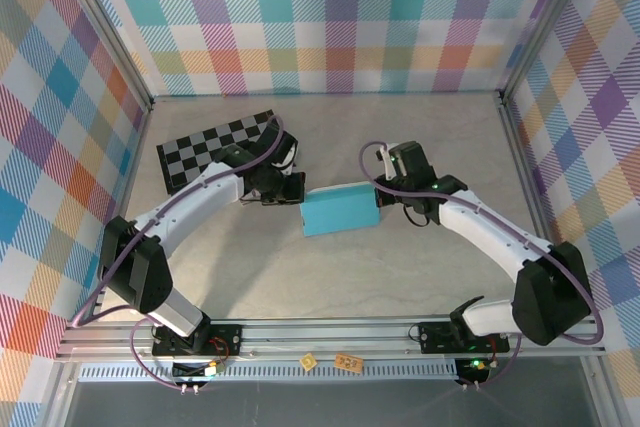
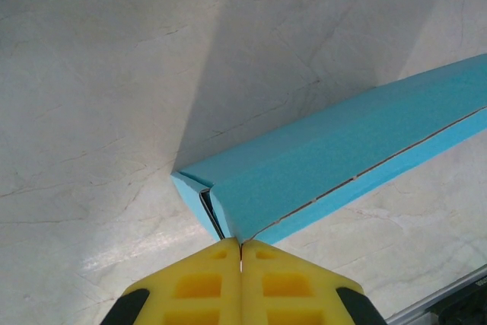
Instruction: Fold the paper box
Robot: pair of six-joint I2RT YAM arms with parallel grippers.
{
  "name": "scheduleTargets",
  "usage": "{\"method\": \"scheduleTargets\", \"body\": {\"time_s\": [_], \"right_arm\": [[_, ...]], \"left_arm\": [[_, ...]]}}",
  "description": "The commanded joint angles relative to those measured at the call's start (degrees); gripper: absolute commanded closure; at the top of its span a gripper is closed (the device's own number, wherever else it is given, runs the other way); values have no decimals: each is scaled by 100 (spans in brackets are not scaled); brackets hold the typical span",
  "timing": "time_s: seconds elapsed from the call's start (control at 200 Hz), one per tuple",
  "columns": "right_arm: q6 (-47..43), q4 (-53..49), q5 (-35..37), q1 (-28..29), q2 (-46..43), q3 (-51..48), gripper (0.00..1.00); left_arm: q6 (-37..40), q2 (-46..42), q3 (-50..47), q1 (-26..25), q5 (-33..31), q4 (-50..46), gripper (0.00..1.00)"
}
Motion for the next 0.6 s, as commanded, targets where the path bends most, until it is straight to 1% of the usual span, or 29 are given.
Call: {"method": "scheduleTargets", "body": {"time_s": [0.0, 0.14, 0.35, 0.42, 0.6], "right_arm": [[-249, -7, -363, 87, -100, -288, 100], [-344, -39, -264, 85, -214, -419, 100], [-113, -200, -332, 88, -321, -383, 100], [35, -328, -351, 91, -366, -325, 93], [581, -762, -456, 89, -646, -185, 69]], "left_arm": [[130, -70, -194, -134, 135, 143, 100], [206, -191, -341, -259, -98, 127, 100], [284, -308, -545, -424, -323, 100, 100], [299, -323, -568, -487, -432, 96, 100], [237, -371, -594, -601, -667, 127, 100]]}}
